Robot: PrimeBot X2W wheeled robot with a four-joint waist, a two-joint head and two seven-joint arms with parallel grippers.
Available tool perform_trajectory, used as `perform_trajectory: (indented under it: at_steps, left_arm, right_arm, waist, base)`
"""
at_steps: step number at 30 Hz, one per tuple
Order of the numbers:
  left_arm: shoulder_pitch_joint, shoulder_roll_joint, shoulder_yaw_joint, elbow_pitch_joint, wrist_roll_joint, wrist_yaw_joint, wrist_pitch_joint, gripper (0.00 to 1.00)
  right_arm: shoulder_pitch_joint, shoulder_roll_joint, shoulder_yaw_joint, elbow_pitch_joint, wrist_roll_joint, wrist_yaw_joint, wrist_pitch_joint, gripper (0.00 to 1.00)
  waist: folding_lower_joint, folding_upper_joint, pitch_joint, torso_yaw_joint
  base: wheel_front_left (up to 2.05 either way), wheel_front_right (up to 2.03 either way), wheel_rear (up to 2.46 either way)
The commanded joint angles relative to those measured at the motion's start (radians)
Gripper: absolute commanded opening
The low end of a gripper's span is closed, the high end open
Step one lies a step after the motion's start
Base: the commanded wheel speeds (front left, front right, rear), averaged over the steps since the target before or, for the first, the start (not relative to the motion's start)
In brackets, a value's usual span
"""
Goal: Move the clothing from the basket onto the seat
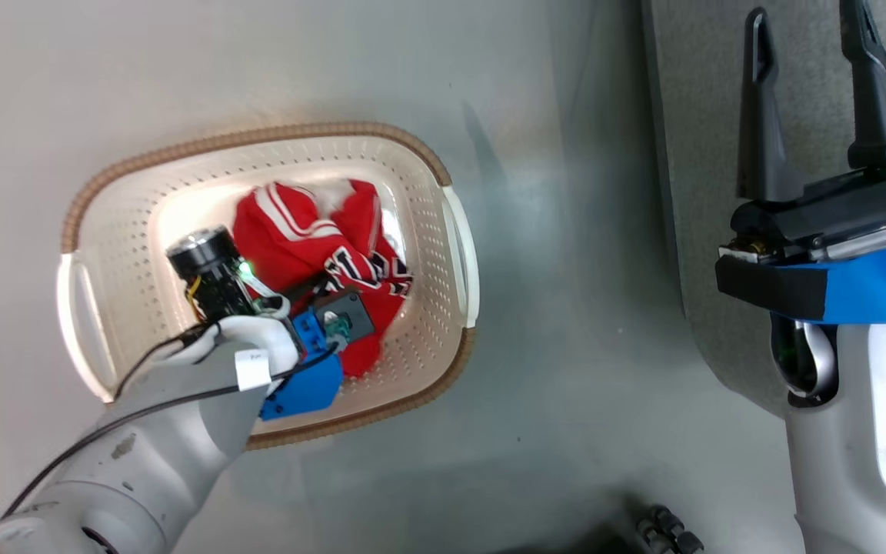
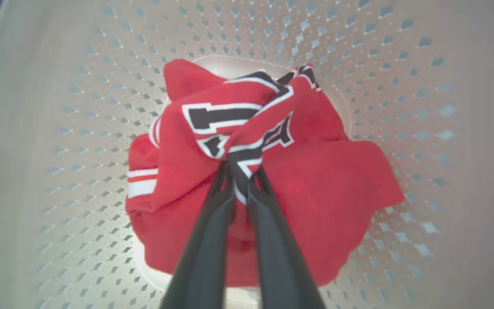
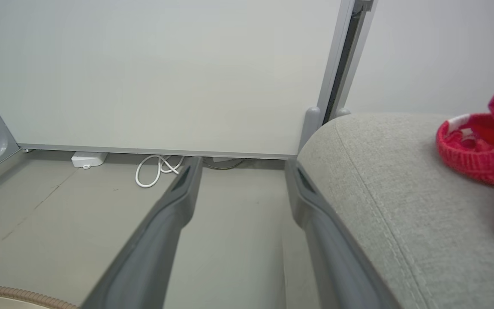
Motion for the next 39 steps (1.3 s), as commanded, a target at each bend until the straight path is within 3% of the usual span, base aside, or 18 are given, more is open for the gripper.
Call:
perform_trajectory:
  at_steps: [1,9,18,31,39]
  left_arm:
    - [0.010,-0.008,-0.002,-0.003,-0.017,-0.001,-0.019,0.00]
    - [0.056,-0.045,0.004,-0.026,-0.146,-0.001,-0.086,0.00]
    - [0.100,-0.030,0.092,-0.145,-0.266,0.000,-0.100,0.00]
    - [0.195,0.036,0.270,-0.383,-0.261,0.031,-0.101,0.00]
    - [0.256,0.055,0.442,-0.507,-0.281,0.039,-0.101,0.00]
  right_arm:
    - [0.018,0.001,-0.004,0.009,-0.003,0.001,-0.001,1.00]
    - [0.076,0.001,-0.024,0.043,-0.010,0.001,-0.001,1.00]
    - [0.158,-0.005,-0.037,0.079,-0.014,0.001,-0.001,1.00]
    - [0.259,-0.008,-0.047,0.116,-0.008,0.001,-0.001,1.00]
    - [0.316,-0.006,-0.048,0.131,-0.002,0.001,-0.001,1.00]
  waist:
    - [0.0000,0.0000,-0.057,0.023]
    - [0.0000,0.0000,-0.210,0.065]
    - [0.0000,0.0000,-0.379,0.106]
    - [0.0000,0.0000,-0.581,0.134]
    - [0.0000,0.0000,-0.675,0.140]
  base:
    - [0.00,0.00,0.00]
    - [0.00,0.00,0.00]
    - [0.00,0.00,0.00]
    - [0.00,0.00,0.00]
    - [0.00,0.00,0.00]
